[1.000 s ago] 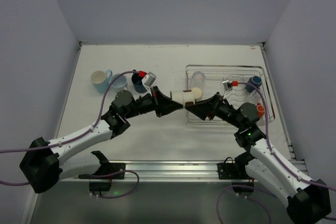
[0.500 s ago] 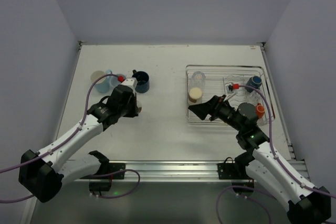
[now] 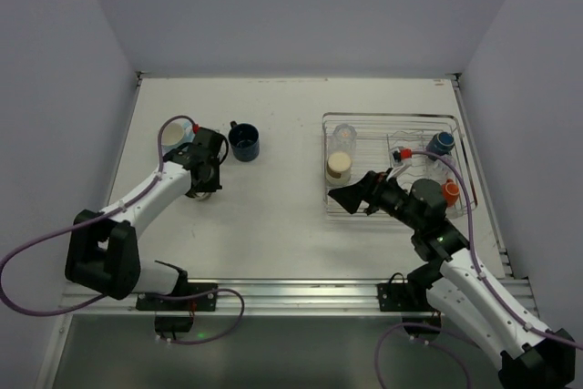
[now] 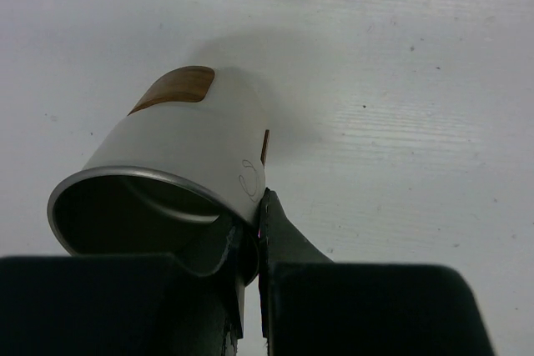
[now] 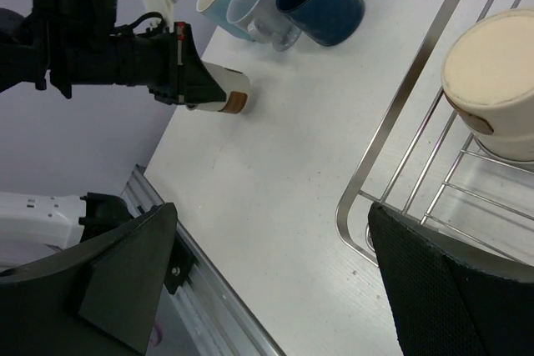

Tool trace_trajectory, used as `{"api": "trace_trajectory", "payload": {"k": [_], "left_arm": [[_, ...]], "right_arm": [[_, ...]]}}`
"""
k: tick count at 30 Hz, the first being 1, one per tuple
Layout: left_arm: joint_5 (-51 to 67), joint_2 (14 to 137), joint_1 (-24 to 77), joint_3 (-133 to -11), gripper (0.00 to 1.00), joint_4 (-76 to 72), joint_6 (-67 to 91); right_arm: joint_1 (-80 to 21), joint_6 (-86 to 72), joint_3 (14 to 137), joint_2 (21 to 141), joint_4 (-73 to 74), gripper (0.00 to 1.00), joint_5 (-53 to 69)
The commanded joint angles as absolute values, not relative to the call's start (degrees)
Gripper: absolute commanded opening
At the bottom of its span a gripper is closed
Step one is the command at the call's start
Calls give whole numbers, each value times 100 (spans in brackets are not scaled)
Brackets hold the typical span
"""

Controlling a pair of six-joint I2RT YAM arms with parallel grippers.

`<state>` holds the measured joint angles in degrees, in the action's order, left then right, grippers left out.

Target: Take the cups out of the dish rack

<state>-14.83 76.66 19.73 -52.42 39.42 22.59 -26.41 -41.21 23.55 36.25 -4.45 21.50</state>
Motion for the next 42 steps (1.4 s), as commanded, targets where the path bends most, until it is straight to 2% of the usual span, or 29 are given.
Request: {"api": "trace_trajectory", "payload": {"k": [1, 3, 6, 9, 12, 16, 22, 26, 28, 30, 36, 40, 42], "left_arm": [[-1476, 7936, 1776, -5484, 0, 3710, 2021], [-1442, 8094, 1706, -5493, 0, 3586, 2004], [-1441, 8384, 1591, -5485, 9, 3586, 1951], [-1791, 8464, 1573, -5309, 29, 3560, 1942], [-1951, 8411, 1573, -5221, 43, 3533, 1916], [-1951, 8245, 1573, -5238, 56, 3524, 1863], [-1951, 7438, 1573, -5422, 78, 3393, 1802], [-1706, 6795, 1582, -5519, 86, 3130, 1767], [-1346, 6349, 1582, -5502, 92, 2910, 1740], [-708, 5996, 1591, -5328, 99, 2543, 1679], [842, 4536, 1644, -4563, 100, 1688, 1644], [878, 3983, 1652, -4061, 100, 1495, 1547], [1088, 4060, 1652, -4183, 100, 1608, 1503]], "right_arm": [[-2654, -3894, 2426, 3516, -343, 99, 2048], [-2654, -3859, 2391, 3498, -316, 99, 2022], [-2654, -3780, 2399, 3489, -185, 99, 1925], [-2663, -3683, 2417, 3481, -44, 99, 1697], [-2654, -3656, 2443, 3489, -18, 99, 1565], [-2663, -3691, 2513, 3638, -18, 99, 1486], [-2654, -3665, 2751, 3753, 527, 99, 722], [-2663, -3630, 2873, 4173, 650, 91, 300], [-2681, -3525, 3075, 4402, 773, 85, 46], [-2698, -3437, 3304, 4754, 861, 84, -183], [-2786, -2936, 4137, 5947, 1195, 84, -940], [-2909, -2506, 4736, 6756, 1528, 87, -1212], [-2996, -2356, 4974, 7152, 1564, 89, -1257]]}}
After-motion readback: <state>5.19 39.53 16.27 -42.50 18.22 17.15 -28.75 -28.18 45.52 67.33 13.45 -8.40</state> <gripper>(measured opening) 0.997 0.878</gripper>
